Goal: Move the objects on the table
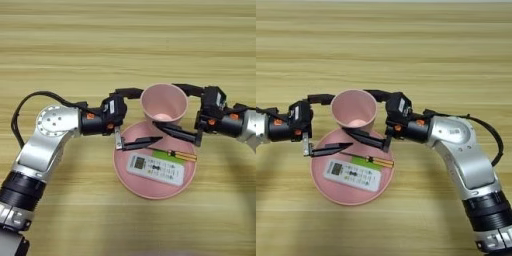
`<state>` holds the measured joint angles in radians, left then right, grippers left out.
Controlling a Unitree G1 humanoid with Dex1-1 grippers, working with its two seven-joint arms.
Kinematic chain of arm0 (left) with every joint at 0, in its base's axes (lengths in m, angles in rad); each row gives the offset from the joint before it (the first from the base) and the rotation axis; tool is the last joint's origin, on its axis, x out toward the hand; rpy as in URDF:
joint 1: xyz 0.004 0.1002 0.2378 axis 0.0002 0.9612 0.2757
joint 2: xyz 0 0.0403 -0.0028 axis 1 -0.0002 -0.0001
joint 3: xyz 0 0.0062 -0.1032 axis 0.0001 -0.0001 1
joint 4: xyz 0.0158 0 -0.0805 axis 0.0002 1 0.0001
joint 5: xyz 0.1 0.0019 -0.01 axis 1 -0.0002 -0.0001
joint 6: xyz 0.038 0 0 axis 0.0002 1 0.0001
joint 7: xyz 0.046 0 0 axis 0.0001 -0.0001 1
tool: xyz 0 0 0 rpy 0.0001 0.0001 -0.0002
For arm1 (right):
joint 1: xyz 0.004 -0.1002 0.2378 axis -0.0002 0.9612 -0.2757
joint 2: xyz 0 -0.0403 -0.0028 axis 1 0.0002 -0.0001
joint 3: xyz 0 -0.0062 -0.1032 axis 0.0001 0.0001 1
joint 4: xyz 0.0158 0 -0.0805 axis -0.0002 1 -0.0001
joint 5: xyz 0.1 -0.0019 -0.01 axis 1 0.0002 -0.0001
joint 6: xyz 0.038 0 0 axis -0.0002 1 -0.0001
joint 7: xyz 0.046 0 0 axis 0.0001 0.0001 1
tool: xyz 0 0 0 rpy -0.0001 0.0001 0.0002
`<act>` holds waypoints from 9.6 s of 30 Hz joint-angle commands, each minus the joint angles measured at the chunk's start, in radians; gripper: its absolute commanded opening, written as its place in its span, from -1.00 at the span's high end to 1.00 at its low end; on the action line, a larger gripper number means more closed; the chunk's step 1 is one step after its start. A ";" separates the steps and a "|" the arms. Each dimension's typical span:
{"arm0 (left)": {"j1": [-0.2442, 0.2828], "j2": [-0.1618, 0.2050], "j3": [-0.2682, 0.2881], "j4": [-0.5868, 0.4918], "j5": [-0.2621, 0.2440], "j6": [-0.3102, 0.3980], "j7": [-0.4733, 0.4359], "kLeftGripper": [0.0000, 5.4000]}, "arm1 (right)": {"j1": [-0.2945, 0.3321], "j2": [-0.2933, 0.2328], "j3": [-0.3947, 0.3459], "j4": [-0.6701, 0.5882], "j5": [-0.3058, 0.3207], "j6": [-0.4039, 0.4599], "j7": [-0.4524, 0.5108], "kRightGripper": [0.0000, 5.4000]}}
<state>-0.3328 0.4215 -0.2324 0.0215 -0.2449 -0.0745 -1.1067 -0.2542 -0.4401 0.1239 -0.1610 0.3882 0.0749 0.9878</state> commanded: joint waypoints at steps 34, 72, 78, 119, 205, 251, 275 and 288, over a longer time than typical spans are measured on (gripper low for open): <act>-0.096 -0.246 0.201 0.368 0.074 -0.038 0.632 -1.00 | -0.046 0.253 -0.255 0.485 -0.342 -0.215 -0.918 -0.65; -0.207 -0.279 0.331 0.663 0.073 -0.199 0.745 -1.00 | -0.054 0.303 -0.208 0.700 -0.410 -0.317 -1.004 -0.99; -0.208 -0.278 0.332 0.665 0.072 -0.199 0.744 -1.00 | -0.045 0.308 -0.209 0.666 -0.409 -0.370 -1.009 -0.99; -0.208 -0.277 0.334 0.674 0.077 -0.201 0.727 -1.00 | -0.005 0.244 -0.139 0.297 -0.171 -0.509 -0.666 -0.99; -0.242 -0.283 0.345 0.760 0.181 -0.250 1.000 -1.00 | 0.048 -0.098 0.185 0.267 -0.274 0.126 0.020 0.40; -0.250 -0.280 0.354 0.773 0.170 -0.264 0.993 -1.00 | -0.032 -0.006 -0.001 0.545 -0.327 0.114 -0.287 0.66; -0.259 -0.284 0.353 0.790 0.171 -0.271 0.997 -1.00 | -0.038 0.019 0.008 0.594 -0.337 0.046 -0.261 0.12; -0.257 -0.284 0.353 0.794 0.169 -0.276 0.992 -1.00 | 0.090 0.034 -0.024 0.212 -0.211 0.106 -0.226 -0.42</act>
<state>-0.5757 0.1363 0.1184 0.8063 -0.0800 -0.3428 -0.1126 -0.1875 -0.3981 0.1054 0.1086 0.1605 0.1558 0.7570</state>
